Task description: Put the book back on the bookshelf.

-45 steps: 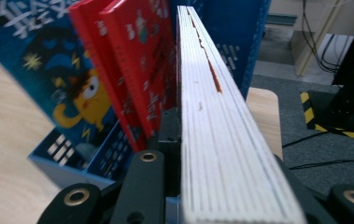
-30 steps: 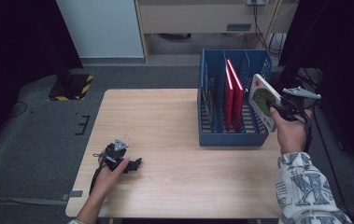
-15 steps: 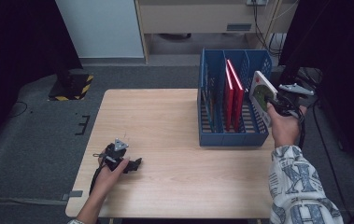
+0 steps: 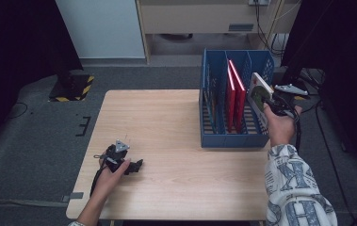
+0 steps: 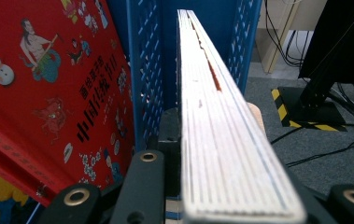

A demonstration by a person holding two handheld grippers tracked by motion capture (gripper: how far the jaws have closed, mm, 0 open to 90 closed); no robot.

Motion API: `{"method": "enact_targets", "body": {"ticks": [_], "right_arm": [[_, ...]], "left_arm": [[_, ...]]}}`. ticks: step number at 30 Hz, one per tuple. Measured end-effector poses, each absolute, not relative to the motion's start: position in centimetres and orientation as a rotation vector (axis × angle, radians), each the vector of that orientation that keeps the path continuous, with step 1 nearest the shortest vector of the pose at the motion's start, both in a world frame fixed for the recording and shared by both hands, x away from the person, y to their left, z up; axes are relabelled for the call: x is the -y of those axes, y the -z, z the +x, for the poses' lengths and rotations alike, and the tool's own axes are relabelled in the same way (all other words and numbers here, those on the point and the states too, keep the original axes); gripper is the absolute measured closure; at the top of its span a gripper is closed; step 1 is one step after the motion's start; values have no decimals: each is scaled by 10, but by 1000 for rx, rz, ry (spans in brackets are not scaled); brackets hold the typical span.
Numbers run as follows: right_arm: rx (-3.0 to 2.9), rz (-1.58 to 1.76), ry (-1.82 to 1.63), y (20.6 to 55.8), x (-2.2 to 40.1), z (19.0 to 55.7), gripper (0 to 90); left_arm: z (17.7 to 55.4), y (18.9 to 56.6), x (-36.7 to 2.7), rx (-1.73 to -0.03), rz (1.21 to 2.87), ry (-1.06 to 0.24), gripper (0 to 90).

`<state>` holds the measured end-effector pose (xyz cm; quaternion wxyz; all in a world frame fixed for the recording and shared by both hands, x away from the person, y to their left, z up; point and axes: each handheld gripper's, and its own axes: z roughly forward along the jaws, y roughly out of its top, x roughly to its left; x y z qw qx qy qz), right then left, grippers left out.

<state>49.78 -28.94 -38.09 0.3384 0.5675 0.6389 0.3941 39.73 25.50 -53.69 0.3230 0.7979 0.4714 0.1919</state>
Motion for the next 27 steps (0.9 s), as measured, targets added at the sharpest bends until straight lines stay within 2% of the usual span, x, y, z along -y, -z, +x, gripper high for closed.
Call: {"method": "enact_targets", "body": {"ticks": [27], "right_arm": [[-1651, 1518, -1014, 398, 286, 510, 755]], "left_arm": [[397, 537, -255, -1235, 2095, -503, 0]]}}
